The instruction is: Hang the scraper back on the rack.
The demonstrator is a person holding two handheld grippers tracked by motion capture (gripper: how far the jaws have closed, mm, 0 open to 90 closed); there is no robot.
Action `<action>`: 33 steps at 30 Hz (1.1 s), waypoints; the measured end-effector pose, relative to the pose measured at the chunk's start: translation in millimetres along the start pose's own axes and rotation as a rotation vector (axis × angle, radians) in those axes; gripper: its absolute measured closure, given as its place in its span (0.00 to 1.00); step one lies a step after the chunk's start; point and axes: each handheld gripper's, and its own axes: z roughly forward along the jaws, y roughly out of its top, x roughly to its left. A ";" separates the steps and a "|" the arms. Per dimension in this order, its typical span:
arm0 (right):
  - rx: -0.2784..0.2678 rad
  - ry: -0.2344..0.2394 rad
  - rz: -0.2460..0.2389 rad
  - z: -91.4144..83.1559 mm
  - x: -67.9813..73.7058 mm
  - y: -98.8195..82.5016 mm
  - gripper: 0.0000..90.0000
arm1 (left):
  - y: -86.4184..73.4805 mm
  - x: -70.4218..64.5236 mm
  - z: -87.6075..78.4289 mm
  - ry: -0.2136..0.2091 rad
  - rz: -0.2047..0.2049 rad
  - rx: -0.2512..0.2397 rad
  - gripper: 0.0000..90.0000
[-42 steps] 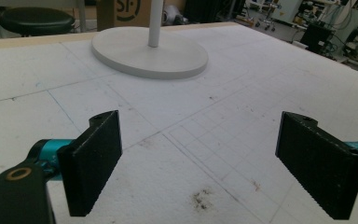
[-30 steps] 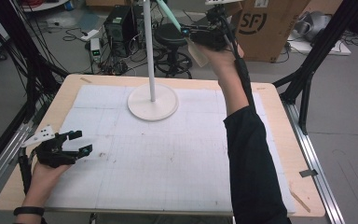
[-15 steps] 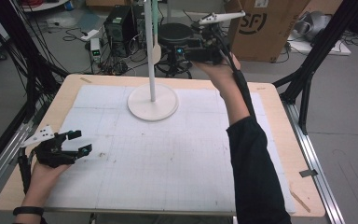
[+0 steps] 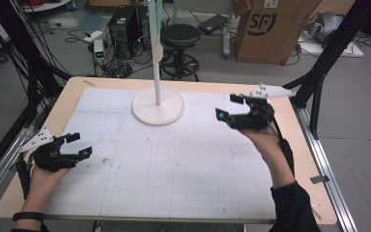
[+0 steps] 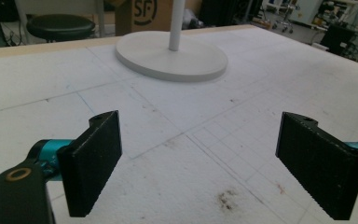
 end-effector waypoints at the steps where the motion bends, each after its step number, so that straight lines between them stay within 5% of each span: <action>1: -0.005 -0.007 0.004 -5.7 0.4 -14.4 0.22 | 0.2 0.6 -0.1 0.004 -0.001 -0.003 0.17; 8: 0.004 -0.060 0.074 -35.0 -6.2 -101.3 0.21 | 2.0 2.4 0.3 0.022 0.001 -0.013 0.16; 15: 0.079 -0.149 0.042 -42.4 -15.7 -146.4 0.20 | 2.4 -0.5 -0.4 0.041 0.018 -0.023 0.17; 23: 0.115 -0.207 0.074 -45.6 -28.1 -164.9 0.20 | -0.5 -5.3 3.8 0.059 0.057 -0.020 0.16; 27: 0.096 -0.201 0.113 -49.0 -32.0 -168.2 0.20 | -0.5 -6.2 4.4 0.060 0.064 -0.024 0.16; 33: 0.123 -0.208 0.107 -46.0 -33.4 -170.6 0.20 | -1.0 -6.7 5.8 0.053 0.062 -0.016 0.16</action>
